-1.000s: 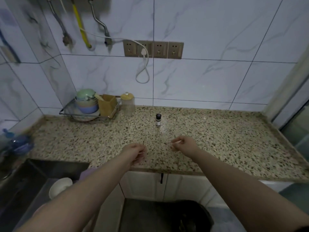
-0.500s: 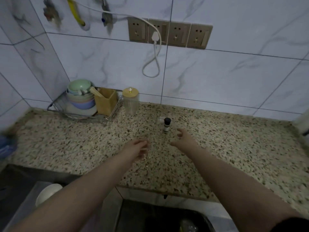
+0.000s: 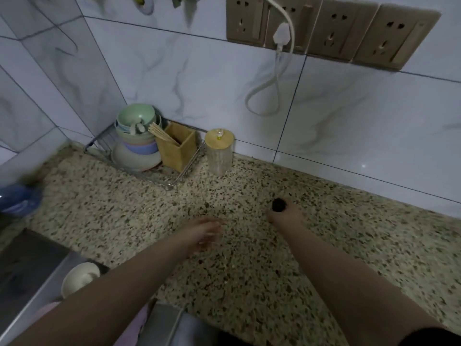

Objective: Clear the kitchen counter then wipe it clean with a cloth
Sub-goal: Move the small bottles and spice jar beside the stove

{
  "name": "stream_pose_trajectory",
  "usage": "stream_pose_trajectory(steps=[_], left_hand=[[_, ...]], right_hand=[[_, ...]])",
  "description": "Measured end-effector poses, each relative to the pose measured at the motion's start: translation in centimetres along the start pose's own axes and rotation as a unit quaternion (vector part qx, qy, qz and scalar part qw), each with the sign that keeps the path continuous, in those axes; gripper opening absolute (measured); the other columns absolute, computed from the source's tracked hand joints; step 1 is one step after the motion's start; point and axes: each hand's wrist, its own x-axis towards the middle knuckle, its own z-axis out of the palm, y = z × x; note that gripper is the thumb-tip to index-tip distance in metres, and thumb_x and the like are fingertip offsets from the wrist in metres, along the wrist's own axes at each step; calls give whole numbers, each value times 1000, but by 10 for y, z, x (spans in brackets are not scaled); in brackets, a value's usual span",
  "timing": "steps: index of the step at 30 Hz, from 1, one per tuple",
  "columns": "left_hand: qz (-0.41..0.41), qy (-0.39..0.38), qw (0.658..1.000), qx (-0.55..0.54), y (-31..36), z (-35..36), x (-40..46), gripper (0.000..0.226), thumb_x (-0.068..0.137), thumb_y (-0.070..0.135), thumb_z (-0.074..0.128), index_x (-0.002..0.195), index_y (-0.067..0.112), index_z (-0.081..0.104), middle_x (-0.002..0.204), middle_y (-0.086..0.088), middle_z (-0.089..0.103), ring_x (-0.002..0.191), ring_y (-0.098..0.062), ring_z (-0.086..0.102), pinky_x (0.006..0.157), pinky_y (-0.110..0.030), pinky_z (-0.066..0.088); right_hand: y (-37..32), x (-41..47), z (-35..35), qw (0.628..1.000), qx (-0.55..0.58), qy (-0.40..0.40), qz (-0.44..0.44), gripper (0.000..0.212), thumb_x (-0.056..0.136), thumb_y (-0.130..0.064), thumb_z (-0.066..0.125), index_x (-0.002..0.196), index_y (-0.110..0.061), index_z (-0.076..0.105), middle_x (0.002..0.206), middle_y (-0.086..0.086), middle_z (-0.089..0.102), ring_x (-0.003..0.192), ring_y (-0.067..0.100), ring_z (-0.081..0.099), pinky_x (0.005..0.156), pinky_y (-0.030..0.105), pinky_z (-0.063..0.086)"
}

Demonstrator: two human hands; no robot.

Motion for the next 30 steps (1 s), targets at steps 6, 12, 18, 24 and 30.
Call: stream_pose_trajectory(steps=[6,12,18,24,30], left_hand=[[9,36,999,-28,4,-19,5,19,97,23,60,110,16,71,108,-4,75,82,-17,68,66,-25,52],[30,86,992,-84,-7,-55,-16,18,98,18,58,107,17,73,85,0,75,56,-8,62,56,-21,48],[22,166,978,-127,-50,-99,-66,13,95,16,62,105,18,71,90,0,74,65,-12,64,54,-20,48],[48,263,943,-198,-113,-151,-153,7,93,17,66,91,22,71,79,2,70,64,-9,60,58,-18,45],[90,349,891,-275,-212,-190,-266,1,92,20,66,93,19,66,89,-5,67,76,-16,61,66,-24,44]], right_hand=[[-16,5,13,994,-86,-6,-70,40,83,-41,74,116,-20,65,102,5,68,101,27,66,74,23,44],[-75,-22,61,972,-94,-116,-184,23,85,-44,70,78,-25,60,70,-4,58,71,19,60,54,22,37],[-100,-78,137,933,-60,-290,-205,24,84,-35,75,93,-17,63,88,3,68,83,20,67,65,32,51],[-109,-177,218,864,-92,-412,-275,21,83,-24,77,77,-19,58,70,-1,60,70,16,63,55,20,47],[-101,-313,281,796,-142,-454,-374,25,75,-39,80,78,-20,64,76,1,69,76,21,67,71,34,53]])
